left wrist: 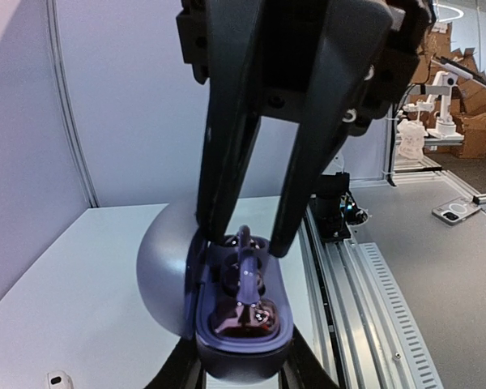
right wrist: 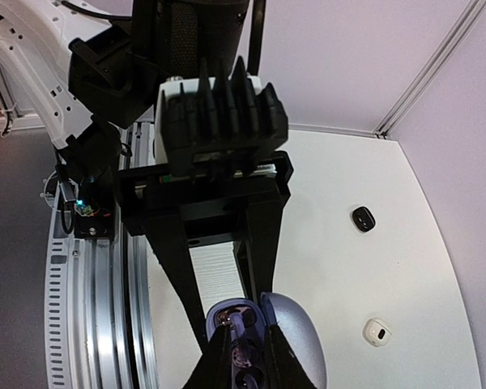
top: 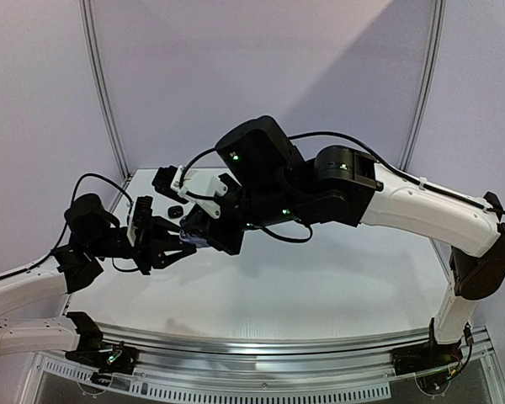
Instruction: Insert the wireless bluetooth earbuds into the charging case
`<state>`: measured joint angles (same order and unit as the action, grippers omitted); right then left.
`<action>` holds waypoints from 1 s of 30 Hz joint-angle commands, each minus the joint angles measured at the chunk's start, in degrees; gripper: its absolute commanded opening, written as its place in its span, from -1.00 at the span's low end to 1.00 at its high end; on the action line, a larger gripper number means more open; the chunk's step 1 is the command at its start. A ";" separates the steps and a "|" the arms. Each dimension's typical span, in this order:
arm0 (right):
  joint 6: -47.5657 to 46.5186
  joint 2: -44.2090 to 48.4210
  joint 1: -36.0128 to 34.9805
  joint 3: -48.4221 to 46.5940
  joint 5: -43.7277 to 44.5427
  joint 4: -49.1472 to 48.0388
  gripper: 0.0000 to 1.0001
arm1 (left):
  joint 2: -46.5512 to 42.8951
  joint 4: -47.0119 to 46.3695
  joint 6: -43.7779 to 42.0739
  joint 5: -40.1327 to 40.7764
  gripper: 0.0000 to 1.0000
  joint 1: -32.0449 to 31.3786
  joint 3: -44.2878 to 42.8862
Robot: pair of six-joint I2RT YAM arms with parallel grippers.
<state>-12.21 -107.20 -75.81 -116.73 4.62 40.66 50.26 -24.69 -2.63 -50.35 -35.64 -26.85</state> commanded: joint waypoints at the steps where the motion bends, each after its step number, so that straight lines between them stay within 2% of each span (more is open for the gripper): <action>1: -0.61 -1.72 -0.26 -2.14 2.19 1.37 -0.74 | -0.16 0.25 -0.70 0.33 -1.00 -1.10 -0.75; 17: -1.37 -3.10 -0.23 -1.95 2.96 3.30 -0.87 | -0.24 -0.39 1.10 1.76 -1.00 -1.19 -0.70; 30: -2.22 1.03 -0.27 10.68 1.40 -6.34 -0.96 | -1.99 -5.96 4.87 2.94 -1.00 -1.19 -0.03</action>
<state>-14.52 -107.07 -75.79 -111.55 6.98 35.51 50.22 -24.27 0.27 -48.31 -35.64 -26.63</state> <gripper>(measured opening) 0.034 0.289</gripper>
